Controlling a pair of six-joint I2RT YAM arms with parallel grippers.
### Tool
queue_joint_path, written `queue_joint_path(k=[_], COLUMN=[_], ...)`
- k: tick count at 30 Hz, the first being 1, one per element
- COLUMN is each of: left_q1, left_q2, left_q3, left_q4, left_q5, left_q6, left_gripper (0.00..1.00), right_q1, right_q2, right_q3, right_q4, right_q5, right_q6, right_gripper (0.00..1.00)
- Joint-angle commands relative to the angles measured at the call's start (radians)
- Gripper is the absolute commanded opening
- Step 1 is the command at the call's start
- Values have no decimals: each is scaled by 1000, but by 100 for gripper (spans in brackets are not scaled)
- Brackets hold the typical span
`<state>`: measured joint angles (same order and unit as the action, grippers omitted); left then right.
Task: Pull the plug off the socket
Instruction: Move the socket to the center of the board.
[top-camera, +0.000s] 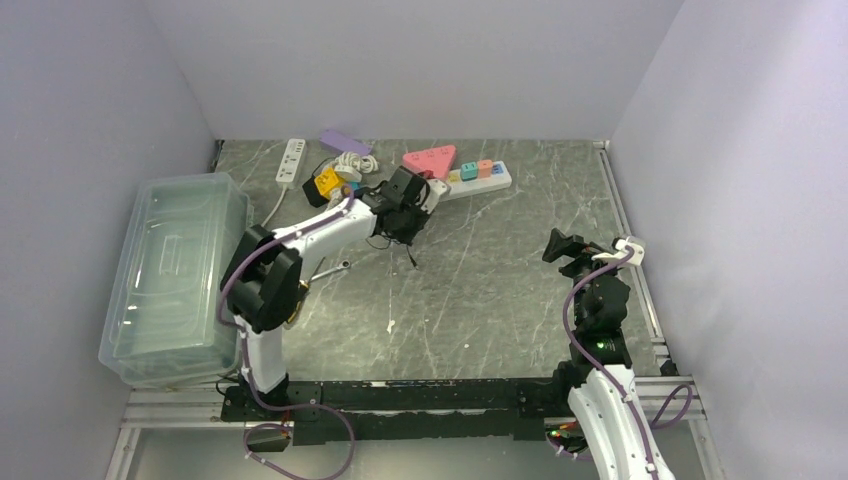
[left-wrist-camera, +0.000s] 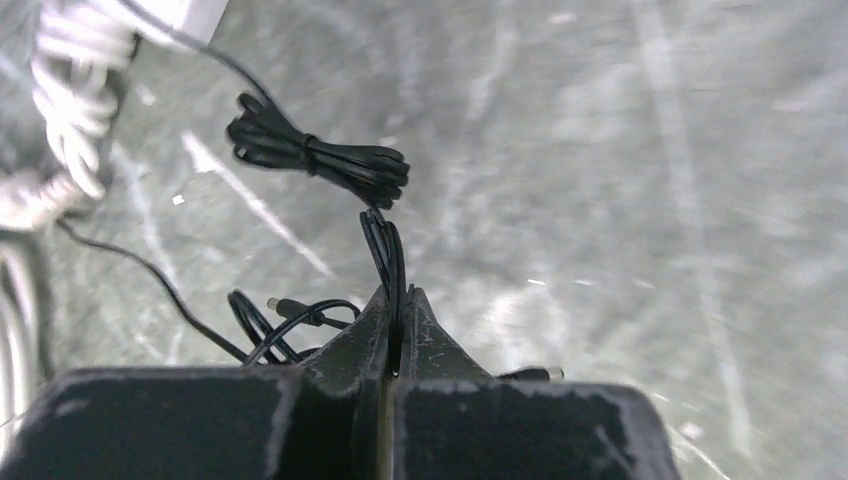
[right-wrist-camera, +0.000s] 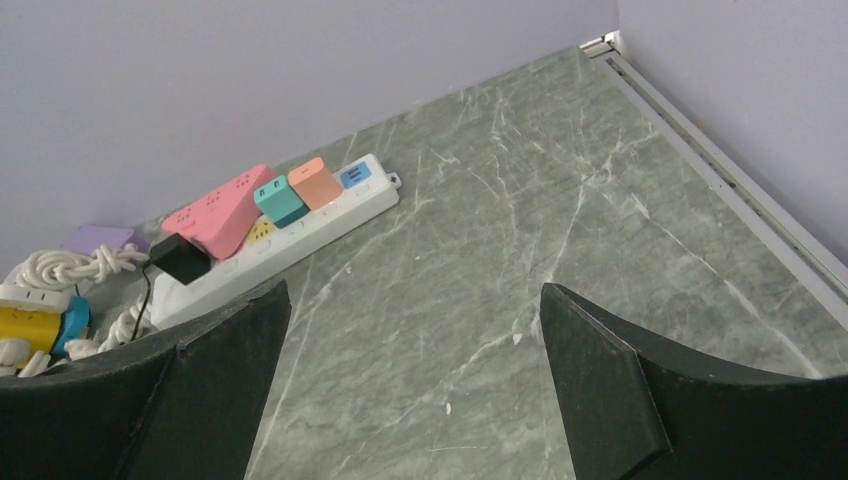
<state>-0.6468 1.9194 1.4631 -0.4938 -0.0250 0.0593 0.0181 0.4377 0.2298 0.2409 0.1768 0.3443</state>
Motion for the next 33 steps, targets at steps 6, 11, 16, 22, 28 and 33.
queue_joint_path(k=[6, 11, 16, 22, 28, 33], left_q1=[-68, -122, -221, -342, -405, -343], left_q2=[-203, -301, -364, -358, -364, -402], left_q3=[-86, -185, -239, -226, -225, -222], left_q4=[-104, -80, -79, -129, -152, -146], left_q5=[401, 604, 672, 750, 729, 472], left_q6=[-53, -83, -35, 20, 35, -32], left_gripper=[0, 0, 0, 0, 0, 0], right_q1=[0, 1, 1, 2, 2, 2], right_q2=[22, 58, 146, 215, 206, 203], right_q3=[37, 50, 99, 164, 179, 175], right_q4=[-2, -40, -127, -204, -281, -285], right_q5=[-23, -87, -171, -264, -309, -327], right_q6=[-14, -5, 11, 22, 26, 28], right_gripper=[100, 100, 100, 100, 100, 100])
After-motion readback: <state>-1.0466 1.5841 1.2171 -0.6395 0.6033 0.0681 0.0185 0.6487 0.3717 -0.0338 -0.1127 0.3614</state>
